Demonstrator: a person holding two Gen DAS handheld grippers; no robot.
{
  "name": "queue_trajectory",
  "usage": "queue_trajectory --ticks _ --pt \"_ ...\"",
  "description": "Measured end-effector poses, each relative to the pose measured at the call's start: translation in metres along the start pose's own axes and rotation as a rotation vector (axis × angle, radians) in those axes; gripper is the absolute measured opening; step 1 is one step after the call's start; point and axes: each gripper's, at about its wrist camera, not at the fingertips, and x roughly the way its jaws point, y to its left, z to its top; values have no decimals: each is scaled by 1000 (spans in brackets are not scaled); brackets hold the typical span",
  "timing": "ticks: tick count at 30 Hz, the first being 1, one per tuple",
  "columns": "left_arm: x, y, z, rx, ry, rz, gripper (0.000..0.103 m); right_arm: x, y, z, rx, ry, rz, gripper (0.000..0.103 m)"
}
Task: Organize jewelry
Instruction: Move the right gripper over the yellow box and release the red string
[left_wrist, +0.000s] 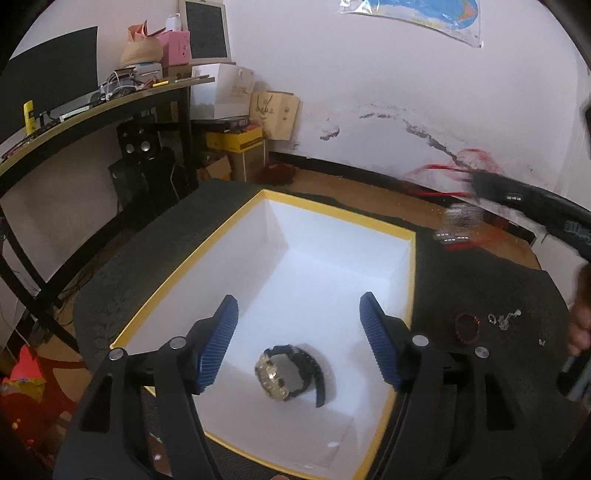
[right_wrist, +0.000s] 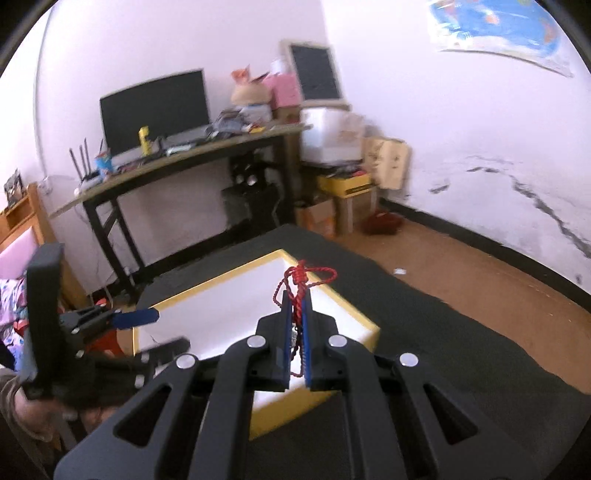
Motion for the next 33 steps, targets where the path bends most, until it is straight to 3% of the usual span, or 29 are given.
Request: queue_trajectory --ticks 8,17,18,19,21,26,30,33 --pt "9 19 -13 28 39 48 71 121 23 -21 22 241 76 5" --pt "17 35 -19 -6 60 71 76 162 39 -40 -7 366 16 6" --pt "17 35 -19 -8 61 73 76 164 38 -40 4 371 17 11" --pt "18 35 -19 -10 61 75 77 165 36 -40 17 374 13 41" --pt "17 35 -18 -13 58 76 78 163 35 -39 28 354 14 88" --pt "13 38 -15 -19 44 79 79 155 36 -34 33 326 6 88" --pt "3 31 -7 8 13 70 80 103 25 -19 66 170 -6 88" --pt "-14 5 0 61 -31 17 91 44 2 -26 124 40 -62 93"
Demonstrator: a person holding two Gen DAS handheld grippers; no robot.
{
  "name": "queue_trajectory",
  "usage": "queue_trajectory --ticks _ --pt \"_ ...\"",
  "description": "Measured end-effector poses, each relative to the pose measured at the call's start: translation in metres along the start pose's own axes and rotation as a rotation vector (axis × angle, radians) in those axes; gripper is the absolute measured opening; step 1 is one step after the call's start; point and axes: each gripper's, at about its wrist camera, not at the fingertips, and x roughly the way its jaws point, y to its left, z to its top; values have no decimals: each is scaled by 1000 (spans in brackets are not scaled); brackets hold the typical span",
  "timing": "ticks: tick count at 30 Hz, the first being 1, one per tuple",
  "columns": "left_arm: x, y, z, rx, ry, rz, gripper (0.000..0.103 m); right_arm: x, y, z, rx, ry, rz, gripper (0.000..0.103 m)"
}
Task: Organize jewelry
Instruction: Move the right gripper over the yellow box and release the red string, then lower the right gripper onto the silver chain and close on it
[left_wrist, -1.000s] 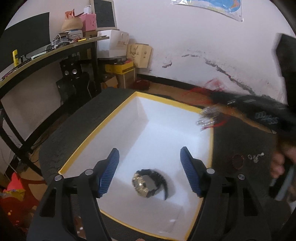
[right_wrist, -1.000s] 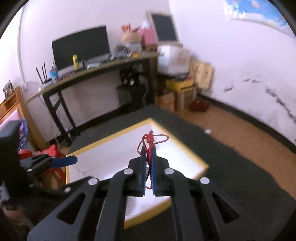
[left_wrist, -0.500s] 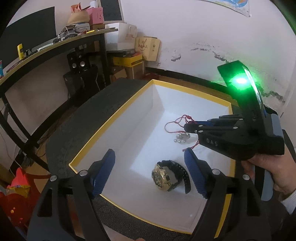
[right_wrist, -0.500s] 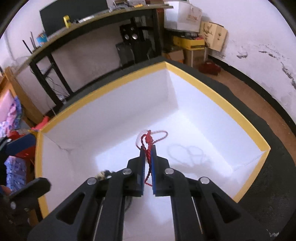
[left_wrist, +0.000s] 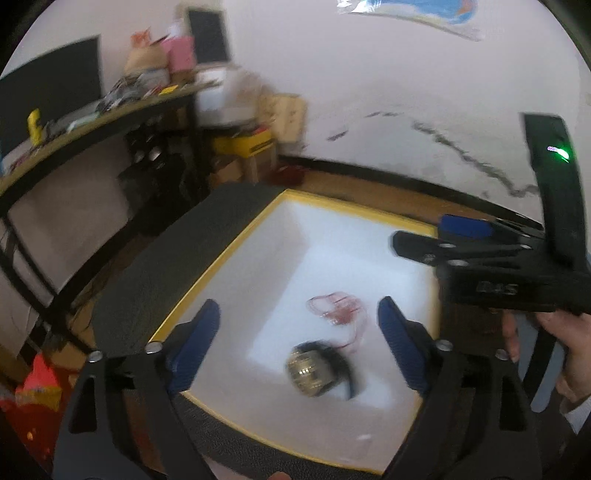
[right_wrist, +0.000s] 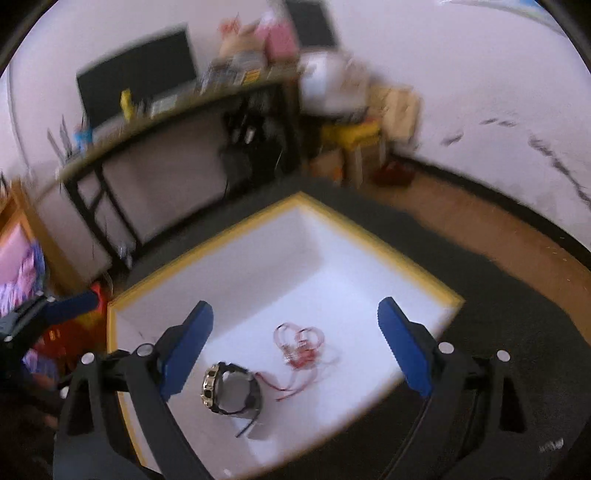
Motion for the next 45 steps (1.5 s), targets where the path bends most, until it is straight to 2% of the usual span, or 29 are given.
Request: queue_trajectory --ticks 1,3,7,10,14,17,21,25,29,34,39,41,42,44,45 --pt "-8 -16 4 41 -21 -35 94 -21 -14 -10 20 -38 -42 96" --pt "-17 -44 6 97 -47 -81 94 -58 -48 -38 59 -79 -127 96" --pt "-20 -116 -2 205 -66 -188 94 -115 -135 -107 205 -59 -276 96" --pt "-9 -161 -18 277 -48 -222 94 -155 -190 -155 327 -54 -364 96" --pt "21 -210 -50 309 -17 -322 94 -165 -212 -180 294 -40 -393 96" --pt "45 -233 -71 340 4 -327 94 -146 -219 -186 260 -9 -369 96" --pt "58 -236 -77 309 14 -343 94 -106 -238 -182 233 51 -339 96" --pt "67 -232 -73 309 -5 -320 94 -72 -251 -176 165 119 -318 96" --pt "79 -230 -70 281 14 -325 94 -57 -259 -177 119 167 -336 96" --pt "83 -226 -66 247 8 -332 94 -47 -271 -181 159 216 -297 96" --pt "81 -219 -63 196 1 -347 94 -38 -262 -181 77 263 -337 96" --pt "83 -219 -62 193 5 -348 94 -37 -261 -180 70 260 -348 91" --pt "83 -219 -62 194 6 -348 94 -38 -261 -179 72 256 -356 84" --pt "82 -218 -62 190 5 -351 94 -40 -263 -177 83 247 -379 66" --pt "82 -218 -62 188 5 -353 94 -41 -263 -175 88 245 -389 52"
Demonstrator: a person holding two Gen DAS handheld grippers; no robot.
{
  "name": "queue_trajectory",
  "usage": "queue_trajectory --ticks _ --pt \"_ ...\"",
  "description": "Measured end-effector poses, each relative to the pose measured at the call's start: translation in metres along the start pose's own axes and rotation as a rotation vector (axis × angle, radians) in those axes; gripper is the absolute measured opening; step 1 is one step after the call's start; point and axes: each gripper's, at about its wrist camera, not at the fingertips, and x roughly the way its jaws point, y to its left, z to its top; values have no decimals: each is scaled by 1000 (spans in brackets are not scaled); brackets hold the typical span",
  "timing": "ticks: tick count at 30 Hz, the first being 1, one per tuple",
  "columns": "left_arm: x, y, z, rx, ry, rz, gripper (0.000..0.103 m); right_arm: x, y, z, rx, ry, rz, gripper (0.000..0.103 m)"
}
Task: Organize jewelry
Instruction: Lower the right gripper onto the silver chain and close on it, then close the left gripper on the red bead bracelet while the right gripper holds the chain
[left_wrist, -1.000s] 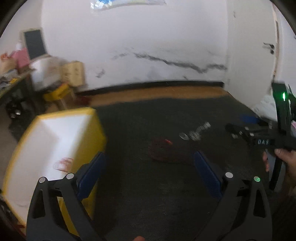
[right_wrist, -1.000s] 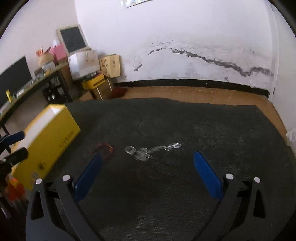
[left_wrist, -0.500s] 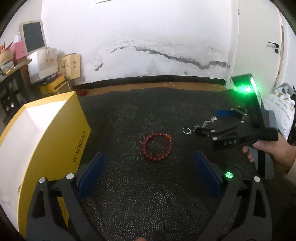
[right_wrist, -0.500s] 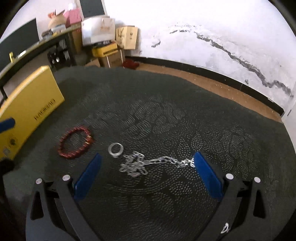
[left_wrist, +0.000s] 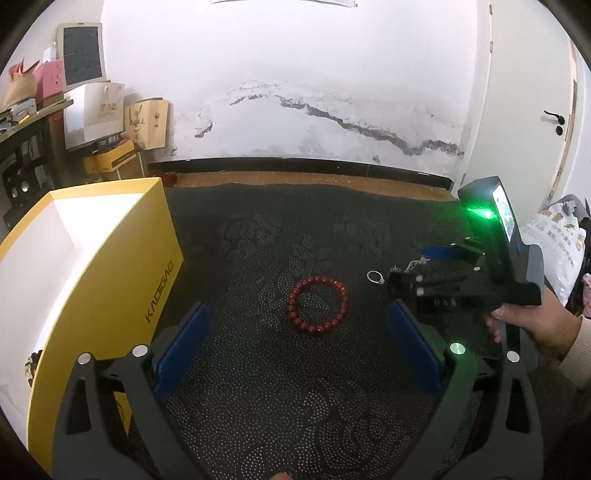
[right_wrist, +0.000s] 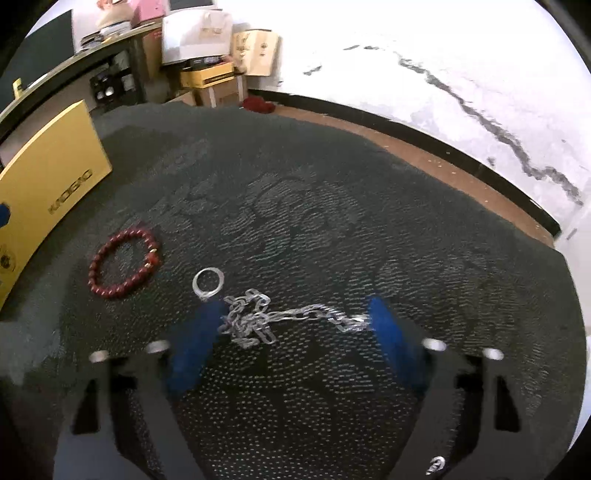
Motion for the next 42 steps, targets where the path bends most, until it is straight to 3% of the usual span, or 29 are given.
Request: queue_trajectory --ticks 1,5,6,12,21,30,35,42 --pt "-1 0 0 -1 0 -1 94 0 0 1 -2 1 -5 43" --pt "-6 0 4 -1 -12 4 94 -2 5 0 -14 0 6 28" --pt "-8 1 4 -2 -17 6 94 -3 4 0 -7 1 5 18" --pt "-11 -1 5 6 -18 13 94 -8 0 -4 32 -1 49 9" --pt "-1 -3 0 24 5 11 94 -34 -12 -10 69 -72 62 6" --pt "4 -9 0 36 5 -7 94 -44 -21 -10 99 -80 85 6" --pt "18 -18 5 85 -5 -33 94 -78 -24 3 112 -156 99 6" --pt "68 -40 5 141 97 -20 94 -119 -31 17 97 -233 102 6"
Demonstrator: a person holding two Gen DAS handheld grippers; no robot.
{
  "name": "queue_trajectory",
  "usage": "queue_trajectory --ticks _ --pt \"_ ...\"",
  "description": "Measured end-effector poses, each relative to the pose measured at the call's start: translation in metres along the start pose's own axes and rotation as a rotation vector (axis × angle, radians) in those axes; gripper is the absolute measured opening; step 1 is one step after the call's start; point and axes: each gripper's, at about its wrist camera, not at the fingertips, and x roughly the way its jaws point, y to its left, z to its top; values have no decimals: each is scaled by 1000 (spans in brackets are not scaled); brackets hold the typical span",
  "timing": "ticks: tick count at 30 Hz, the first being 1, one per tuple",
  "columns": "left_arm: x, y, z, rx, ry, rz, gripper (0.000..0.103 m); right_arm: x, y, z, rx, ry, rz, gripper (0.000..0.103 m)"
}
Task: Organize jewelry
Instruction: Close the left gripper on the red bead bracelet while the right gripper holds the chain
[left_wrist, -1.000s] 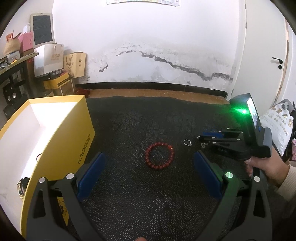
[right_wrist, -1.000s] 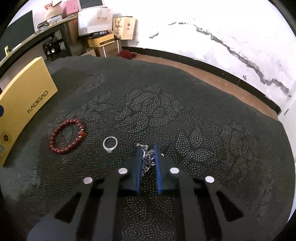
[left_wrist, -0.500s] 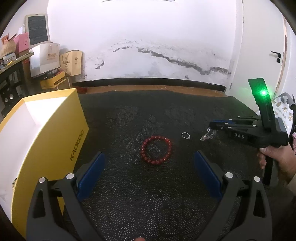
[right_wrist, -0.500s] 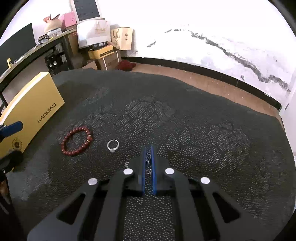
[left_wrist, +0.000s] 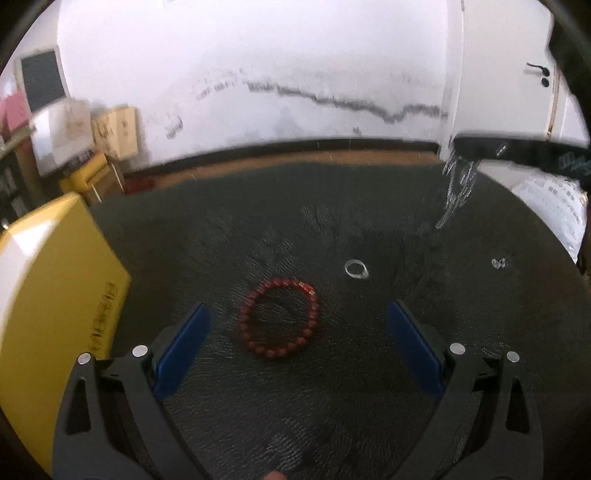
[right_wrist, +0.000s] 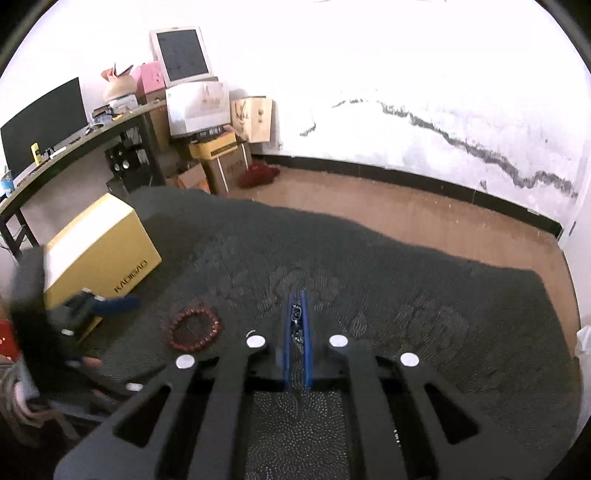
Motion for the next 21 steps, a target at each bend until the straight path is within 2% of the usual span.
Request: queue_trajectory --ticks 4,5,6,9,12,14,16,19,20,21 --pt "30 11 0 -72 82 -37 93 -11 -2 0 11 -16 6 6" --pt "36 13 -1 -85 102 -53 84 -13 -2 0 13 -21 9 6" --pt "41 15 -3 -88 115 -65 84 -16 -2 0 19 -30 14 6" --pt "43 10 -2 -47 119 -40 74 -18 -1 -1 21 -39 22 6" --pt "43 18 0 -46 108 -49 48 -17 -1 -2 27 -41 31 6" --pt "44 28 1 -59 108 -49 24 -18 -1 -3 25 -45 33 6" --pt "44 35 -1 -66 106 -51 16 -19 -2 -3 22 -50 32 6" --pt "41 34 -3 -58 96 -52 15 -20 -3 -3 25 -54 30 6" --pt "39 35 -3 -61 90 -60 7 -21 -3 -3 26 -55 30 6" --pt "38 35 -3 -63 79 -71 7 -21 -3 -3 26 -54 31 6"
